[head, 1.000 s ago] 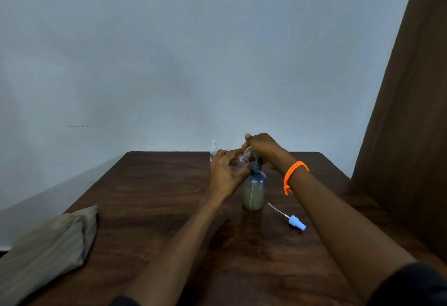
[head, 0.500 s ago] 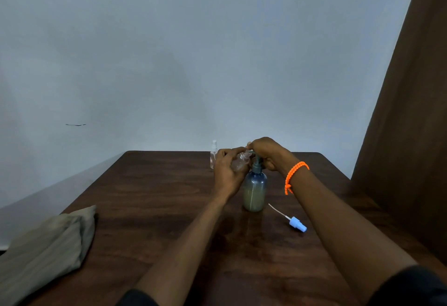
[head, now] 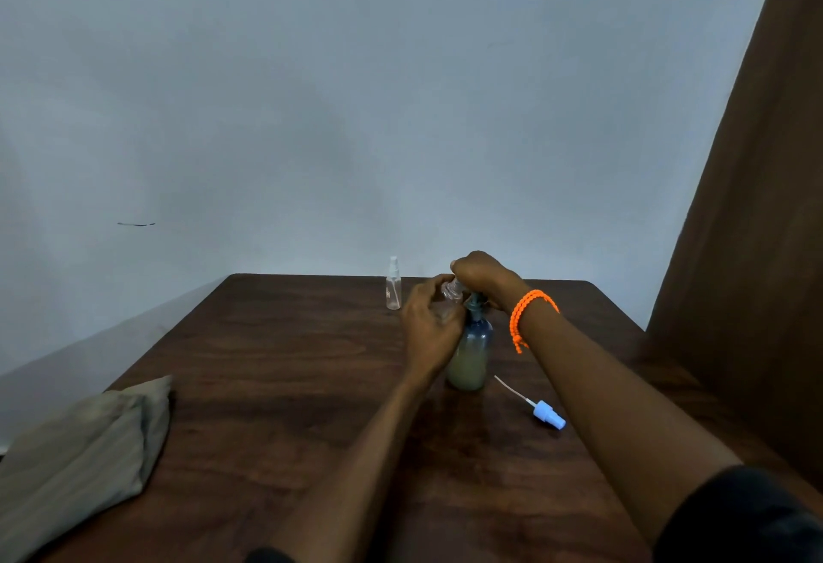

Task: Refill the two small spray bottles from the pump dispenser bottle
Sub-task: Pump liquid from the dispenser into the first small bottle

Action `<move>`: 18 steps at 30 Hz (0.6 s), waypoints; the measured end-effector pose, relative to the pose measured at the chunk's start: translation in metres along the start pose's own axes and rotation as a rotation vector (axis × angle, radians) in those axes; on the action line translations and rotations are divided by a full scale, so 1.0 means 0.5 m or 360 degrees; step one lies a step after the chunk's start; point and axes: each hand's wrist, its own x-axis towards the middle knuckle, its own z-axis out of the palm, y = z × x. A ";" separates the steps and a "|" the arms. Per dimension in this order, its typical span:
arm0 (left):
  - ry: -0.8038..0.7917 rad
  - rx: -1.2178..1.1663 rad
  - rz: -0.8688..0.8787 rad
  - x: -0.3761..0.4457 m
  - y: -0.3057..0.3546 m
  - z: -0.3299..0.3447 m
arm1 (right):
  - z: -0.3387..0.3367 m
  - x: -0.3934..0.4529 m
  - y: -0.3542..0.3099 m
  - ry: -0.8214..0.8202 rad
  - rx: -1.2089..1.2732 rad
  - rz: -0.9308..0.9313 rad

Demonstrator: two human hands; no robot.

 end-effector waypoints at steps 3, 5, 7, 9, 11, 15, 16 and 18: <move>-0.0016 0.0001 0.0021 -0.003 0.003 0.007 | -0.004 -0.001 0.012 -0.0070 0.0002 0.0020; -0.0082 0.0065 0.0070 -0.009 0.001 0.010 | -0.002 0.001 0.020 -0.0077 0.0047 0.0048; -0.0172 0.0133 0.0100 -0.019 -0.010 0.014 | 0.005 0.003 0.030 -0.0062 0.0066 0.0069; -0.0198 0.0159 0.0131 -0.031 -0.021 0.015 | 0.013 0.003 0.031 -0.0084 0.0024 0.0070; -0.0164 0.0167 0.0128 -0.035 -0.019 0.020 | 0.013 -0.006 0.024 -0.0117 -0.0066 0.0062; -0.0070 0.0205 0.0092 -0.025 -0.006 0.028 | 0.003 -0.016 0.010 -0.0142 -0.0110 0.0058; -0.0054 0.0233 0.0092 -0.021 -0.002 0.028 | 0.000 -0.013 0.009 -0.0147 -0.0090 0.0065; -0.0031 0.0276 0.0087 -0.014 0.002 0.031 | 0.000 -0.006 0.012 -0.0173 -0.0066 0.0071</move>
